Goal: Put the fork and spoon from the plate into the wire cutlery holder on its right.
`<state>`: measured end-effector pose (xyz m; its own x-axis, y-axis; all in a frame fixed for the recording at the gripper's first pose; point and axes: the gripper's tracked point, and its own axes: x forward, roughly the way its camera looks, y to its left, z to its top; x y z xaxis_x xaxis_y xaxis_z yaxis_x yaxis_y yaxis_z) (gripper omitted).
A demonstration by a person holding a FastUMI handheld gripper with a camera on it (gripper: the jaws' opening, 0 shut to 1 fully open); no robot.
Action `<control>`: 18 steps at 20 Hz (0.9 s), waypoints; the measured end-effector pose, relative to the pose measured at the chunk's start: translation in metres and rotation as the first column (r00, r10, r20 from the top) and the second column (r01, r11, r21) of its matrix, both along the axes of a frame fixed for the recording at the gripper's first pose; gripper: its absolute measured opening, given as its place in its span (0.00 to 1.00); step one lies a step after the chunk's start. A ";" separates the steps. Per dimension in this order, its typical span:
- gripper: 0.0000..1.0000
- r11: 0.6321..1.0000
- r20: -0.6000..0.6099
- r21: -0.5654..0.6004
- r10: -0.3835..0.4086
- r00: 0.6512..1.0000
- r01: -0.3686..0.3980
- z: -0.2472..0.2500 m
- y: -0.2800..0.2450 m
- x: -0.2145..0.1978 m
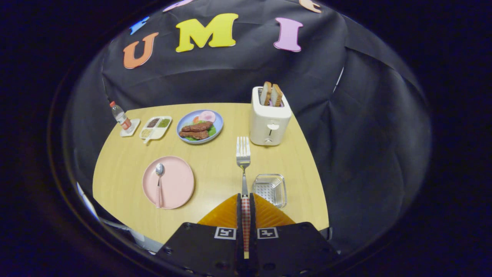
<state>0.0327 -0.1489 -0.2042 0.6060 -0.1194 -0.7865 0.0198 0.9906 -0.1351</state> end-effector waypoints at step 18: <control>0.07 0.995 -0.491 0.070 -0.033 0.871 0.077 -0.063 -0.069 -0.014</control>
<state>0.0184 -0.2178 -0.2674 0.1362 -0.0606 -0.9888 0.0278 0.9980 -0.0573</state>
